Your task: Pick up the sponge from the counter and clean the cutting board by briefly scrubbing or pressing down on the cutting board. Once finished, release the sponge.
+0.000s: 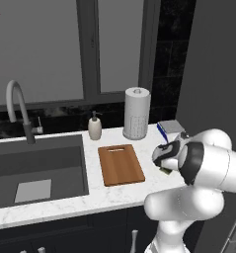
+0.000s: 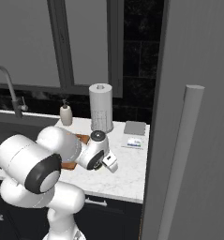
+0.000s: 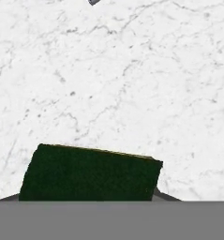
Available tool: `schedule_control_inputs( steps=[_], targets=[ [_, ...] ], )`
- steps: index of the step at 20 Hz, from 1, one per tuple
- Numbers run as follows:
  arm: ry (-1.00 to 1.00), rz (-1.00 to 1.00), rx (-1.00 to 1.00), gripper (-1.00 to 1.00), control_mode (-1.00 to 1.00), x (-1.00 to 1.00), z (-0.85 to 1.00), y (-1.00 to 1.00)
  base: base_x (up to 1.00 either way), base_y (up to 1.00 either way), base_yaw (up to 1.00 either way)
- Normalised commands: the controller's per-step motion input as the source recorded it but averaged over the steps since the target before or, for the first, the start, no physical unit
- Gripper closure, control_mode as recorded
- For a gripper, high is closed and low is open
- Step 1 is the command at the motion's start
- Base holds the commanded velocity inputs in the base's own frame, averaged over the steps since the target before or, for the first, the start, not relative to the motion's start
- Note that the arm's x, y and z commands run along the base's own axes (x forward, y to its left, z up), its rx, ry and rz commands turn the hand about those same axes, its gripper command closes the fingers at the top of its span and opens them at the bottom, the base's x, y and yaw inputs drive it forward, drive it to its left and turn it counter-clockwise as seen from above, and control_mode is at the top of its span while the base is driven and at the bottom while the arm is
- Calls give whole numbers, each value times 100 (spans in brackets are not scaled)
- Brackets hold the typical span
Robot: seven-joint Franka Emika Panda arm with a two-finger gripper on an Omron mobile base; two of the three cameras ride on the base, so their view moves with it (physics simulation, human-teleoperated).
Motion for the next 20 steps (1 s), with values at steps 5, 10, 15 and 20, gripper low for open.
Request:
schedule_control_inputs(
  steps=[5,10,15,20],
  targets=[
    [5,0,0,100,-100,11,-49,-4,0,0,0],
    [0,0,0,100,-100,10,-43,0,0,0,0],
    [0,0,0,-100,-100,6,-9,0,0,0,0],
    [0,0,0,-100,-100,1,0,0,0,0,0]
  ],
)
